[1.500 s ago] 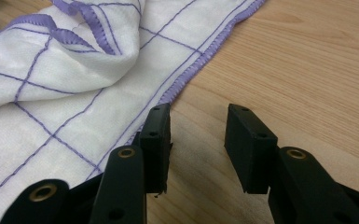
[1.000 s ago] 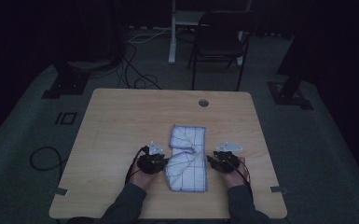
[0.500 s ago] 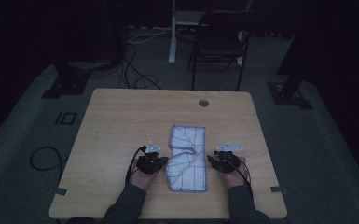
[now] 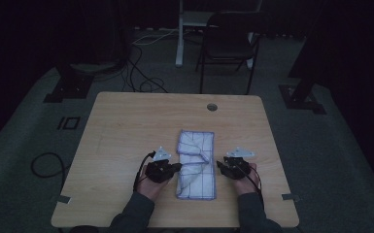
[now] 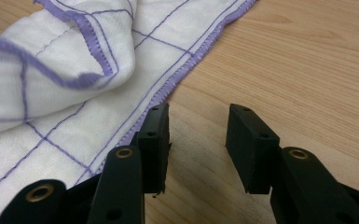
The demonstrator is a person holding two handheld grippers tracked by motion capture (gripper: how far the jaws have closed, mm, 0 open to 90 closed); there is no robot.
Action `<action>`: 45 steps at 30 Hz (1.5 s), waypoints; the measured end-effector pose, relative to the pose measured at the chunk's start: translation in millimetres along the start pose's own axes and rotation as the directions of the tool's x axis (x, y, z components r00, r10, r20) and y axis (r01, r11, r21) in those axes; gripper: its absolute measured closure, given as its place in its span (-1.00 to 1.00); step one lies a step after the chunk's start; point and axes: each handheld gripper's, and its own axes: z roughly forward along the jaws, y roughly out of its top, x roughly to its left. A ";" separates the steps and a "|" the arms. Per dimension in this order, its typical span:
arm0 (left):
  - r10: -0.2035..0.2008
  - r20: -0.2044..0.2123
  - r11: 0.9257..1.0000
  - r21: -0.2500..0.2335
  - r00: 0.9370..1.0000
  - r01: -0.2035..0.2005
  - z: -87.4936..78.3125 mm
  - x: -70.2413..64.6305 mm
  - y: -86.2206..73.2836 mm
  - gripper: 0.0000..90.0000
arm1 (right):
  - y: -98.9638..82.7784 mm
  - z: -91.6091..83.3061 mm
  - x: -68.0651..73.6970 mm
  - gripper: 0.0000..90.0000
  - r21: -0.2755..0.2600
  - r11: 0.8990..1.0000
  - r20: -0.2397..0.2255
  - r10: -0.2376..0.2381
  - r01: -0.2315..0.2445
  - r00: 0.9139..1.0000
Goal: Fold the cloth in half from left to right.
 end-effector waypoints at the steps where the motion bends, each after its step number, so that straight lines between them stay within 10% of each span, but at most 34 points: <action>1: 0.006 0.010 1.000 0.003 1.000 -0.006 1.0 -3.3 -0.1 0.98 | 0.0 -0.1 -0.1 0.33 -0.001 1.000 0.000 0.000 0.000 1.000; 15: 0.069 0.115 0.997 0.015 0.991 -0.071 14.9 -39.3 3.0 0.97 | 0.0 -0.7 -0.9 0.33 -0.003 1.000 0.005 0.005 -0.005 1.000; 27: 0.120 0.235 0.993 -0.015 0.965 -0.119 18.4 -57.9 1.9 0.55 | 0.0 -1.0 -1.0 0.32 -0.004 1.000 0.000 0.007 -0.007 1.000; 45: 0.112 0.088 0.994 0.002 0.990 -0.112 9.8 -23.6 -11.2 0.49 | 1.3 -2.0 3.8 0.31 -0.021 1.000 -0.011 -0.006 0.006 1.000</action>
